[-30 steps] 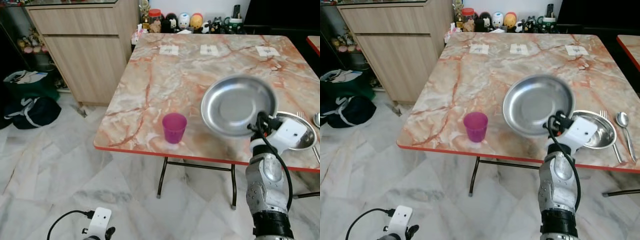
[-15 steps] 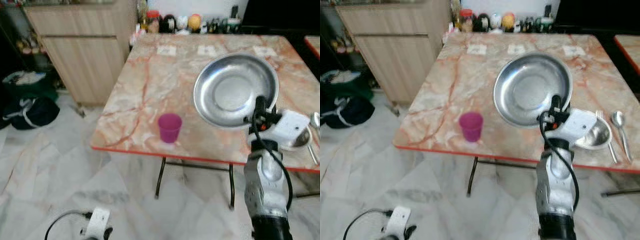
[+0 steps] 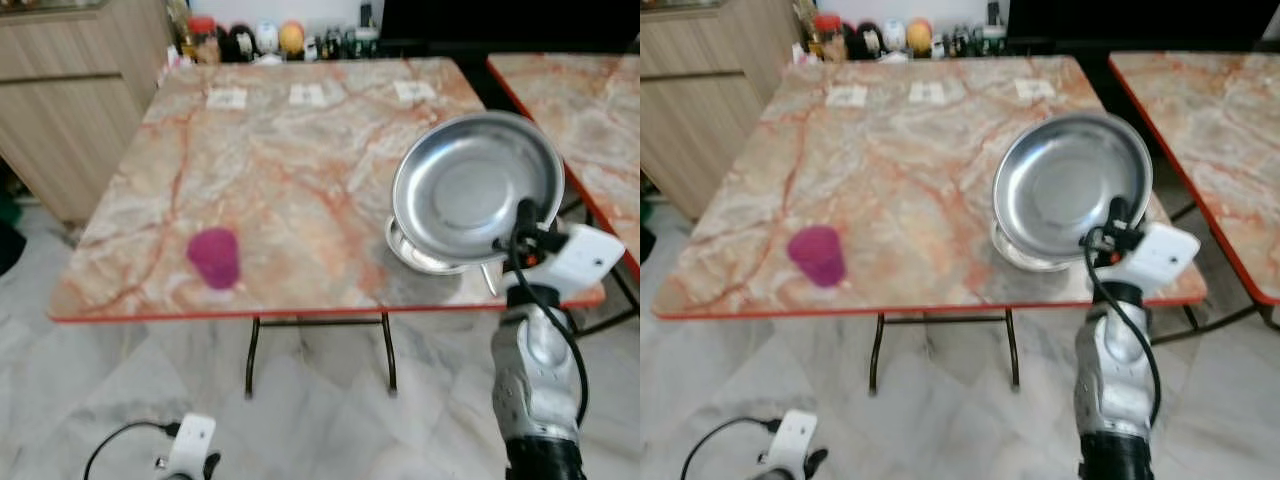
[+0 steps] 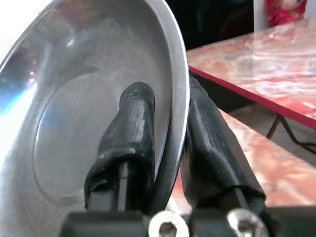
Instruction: Setting the table
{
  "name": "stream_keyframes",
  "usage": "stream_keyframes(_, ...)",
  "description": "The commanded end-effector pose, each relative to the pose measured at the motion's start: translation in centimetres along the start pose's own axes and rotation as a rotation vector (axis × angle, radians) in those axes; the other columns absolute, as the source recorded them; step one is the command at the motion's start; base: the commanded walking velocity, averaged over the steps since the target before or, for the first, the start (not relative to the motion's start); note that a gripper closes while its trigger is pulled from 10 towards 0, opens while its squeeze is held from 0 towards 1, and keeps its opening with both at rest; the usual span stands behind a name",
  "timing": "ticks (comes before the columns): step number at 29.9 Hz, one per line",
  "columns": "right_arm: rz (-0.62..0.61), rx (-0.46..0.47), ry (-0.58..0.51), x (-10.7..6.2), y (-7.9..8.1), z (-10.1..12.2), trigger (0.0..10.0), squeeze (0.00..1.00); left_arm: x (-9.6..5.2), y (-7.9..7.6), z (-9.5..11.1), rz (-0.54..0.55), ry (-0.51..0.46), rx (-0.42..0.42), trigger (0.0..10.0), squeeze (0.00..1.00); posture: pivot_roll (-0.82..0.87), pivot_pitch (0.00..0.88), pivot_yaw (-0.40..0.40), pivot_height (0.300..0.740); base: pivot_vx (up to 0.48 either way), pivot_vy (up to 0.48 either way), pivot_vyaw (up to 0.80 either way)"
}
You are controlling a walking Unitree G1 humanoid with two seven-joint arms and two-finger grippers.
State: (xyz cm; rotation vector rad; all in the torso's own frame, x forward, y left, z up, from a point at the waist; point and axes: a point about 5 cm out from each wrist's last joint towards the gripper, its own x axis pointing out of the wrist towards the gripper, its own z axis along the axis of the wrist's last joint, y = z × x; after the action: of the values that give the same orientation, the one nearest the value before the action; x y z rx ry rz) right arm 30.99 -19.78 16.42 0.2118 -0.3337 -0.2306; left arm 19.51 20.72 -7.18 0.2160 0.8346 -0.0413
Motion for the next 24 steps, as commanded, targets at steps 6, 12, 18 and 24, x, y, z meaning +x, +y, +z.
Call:
stream_keyframes(6,0.006,0.003,-0.025,0.06,0.31,0.53,10.0,0.00,-0.23,0.49,-0.89,0.005,0.039,0.004,10.0,0.00,-0.09,0.088,0.023,0.740,0.000,-0.429,0.00)
stream_keyframes(12,-0.008,0.006,-0.014,0.16,0.02,0.36,10.0,0.00,-0.16,0.62,-0.67,0.003,0.038,0.010,10.0,0.00,-0.10,0.081,0.032,0.740,0.000,-0.427,0.00)
stream_keyframes(18,-0.016,0.013,-0.001,0.16,-0.05,0.08,10.0,0.00,-0.12,0.68,-0.54,0.004,0.038,0.013,10.0,0.00,-0.10,0.072,0.034,0.740,0.000,-0.427,0.00)
stream_keyframes(24,-0.015,0.015,0.009,0.24,0.02,-0.17,10.0,0.00,-0.11,0.66,-0.57,0.006,0.041,0.011,10.0,0.00,-0.10,0.067,0.034,0.740,0.000,-0.426,0.00)
